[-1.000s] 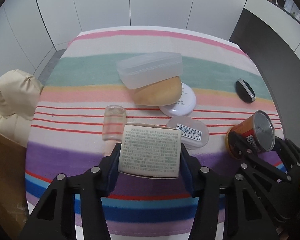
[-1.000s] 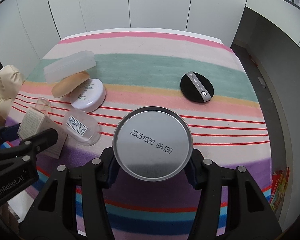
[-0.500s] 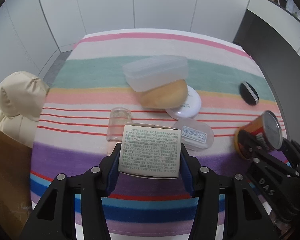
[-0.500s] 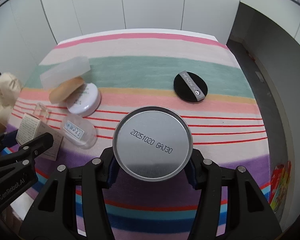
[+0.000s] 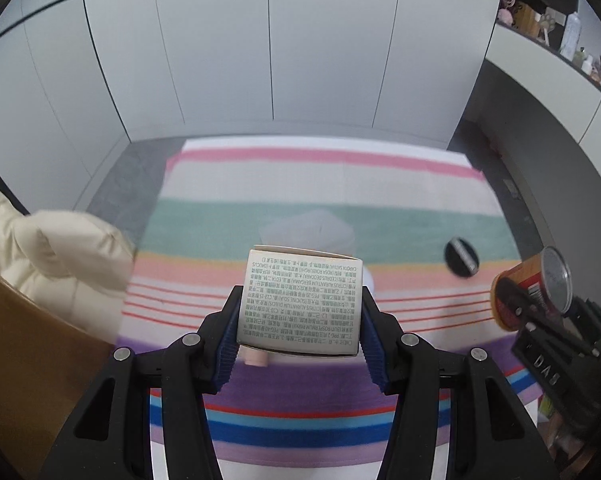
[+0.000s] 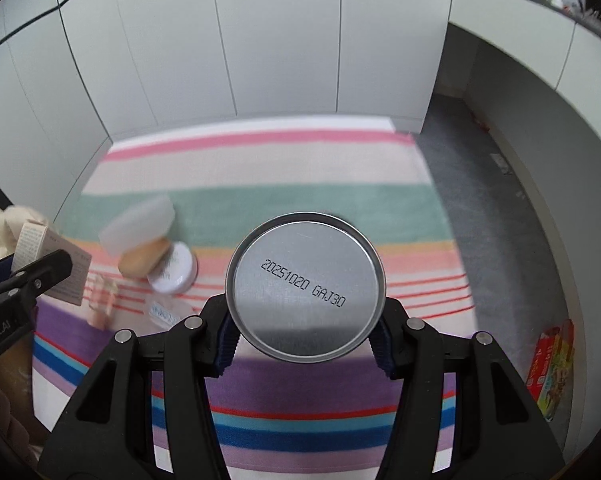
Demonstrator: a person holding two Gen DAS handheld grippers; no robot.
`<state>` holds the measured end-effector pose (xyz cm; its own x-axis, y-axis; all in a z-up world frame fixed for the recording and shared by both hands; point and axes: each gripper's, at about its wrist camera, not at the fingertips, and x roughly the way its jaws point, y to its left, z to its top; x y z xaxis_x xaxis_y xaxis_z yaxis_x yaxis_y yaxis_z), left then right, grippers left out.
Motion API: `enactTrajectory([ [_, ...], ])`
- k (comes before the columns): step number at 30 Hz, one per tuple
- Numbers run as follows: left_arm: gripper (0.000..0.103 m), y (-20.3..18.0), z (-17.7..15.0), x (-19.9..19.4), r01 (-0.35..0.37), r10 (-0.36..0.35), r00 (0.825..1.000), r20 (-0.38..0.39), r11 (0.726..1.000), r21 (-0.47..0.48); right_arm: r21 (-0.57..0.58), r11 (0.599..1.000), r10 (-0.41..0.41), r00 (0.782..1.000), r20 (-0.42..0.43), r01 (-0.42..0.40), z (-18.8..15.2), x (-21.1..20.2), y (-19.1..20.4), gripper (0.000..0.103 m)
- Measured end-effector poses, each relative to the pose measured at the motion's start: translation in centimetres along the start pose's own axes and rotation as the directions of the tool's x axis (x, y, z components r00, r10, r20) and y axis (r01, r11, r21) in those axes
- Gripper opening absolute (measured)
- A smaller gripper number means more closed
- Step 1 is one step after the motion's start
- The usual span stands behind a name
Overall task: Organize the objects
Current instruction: 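Lift the cream box with the left tool while the right tool lifts the red can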
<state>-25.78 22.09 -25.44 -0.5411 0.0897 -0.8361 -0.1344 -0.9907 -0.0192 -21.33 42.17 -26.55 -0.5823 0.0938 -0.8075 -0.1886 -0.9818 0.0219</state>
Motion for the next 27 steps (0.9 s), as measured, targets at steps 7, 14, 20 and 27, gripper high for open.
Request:
enactTrajectory([
  [7, 0.054, 0.7, 2.7, -4.9, -0.001, 0.001, 0.999, 0.052, 1.0, -0.006, -0.001, 1.0, -0.006, 0.998, 0.065, 0.006, 3.6, -5.0, -0.1, 0.056],
  [14, 0.054, 1.5, 5.0, -11.0, 0.002, -0.001, 0.992, 0.124, 1.0, -0.008, -0.011, 1.0, 0.004, 0.993, 0.122, -0.003, 6.5, -10.5, 1.3, 0.056],
  [20, 0.054, 2.3, 6.7, -16.1, -0.014, 0.014, 0.983, 0.182, 1.0, 0.0, -0.037, 0.999, 0.02, 0.985, 0.173, -0.014, 8.7, -15.4, 3.4, 0.056],
  [27, 0.054, 3.2, 8.0, -22.4, -0.027, 0.025, 0.97, 0.241, 1.0, 0.005, -0.079, 0.997, 0.022, 0.971, 0.238, -0.004, 10.1, -21.3, 5.4, 0.056],
])
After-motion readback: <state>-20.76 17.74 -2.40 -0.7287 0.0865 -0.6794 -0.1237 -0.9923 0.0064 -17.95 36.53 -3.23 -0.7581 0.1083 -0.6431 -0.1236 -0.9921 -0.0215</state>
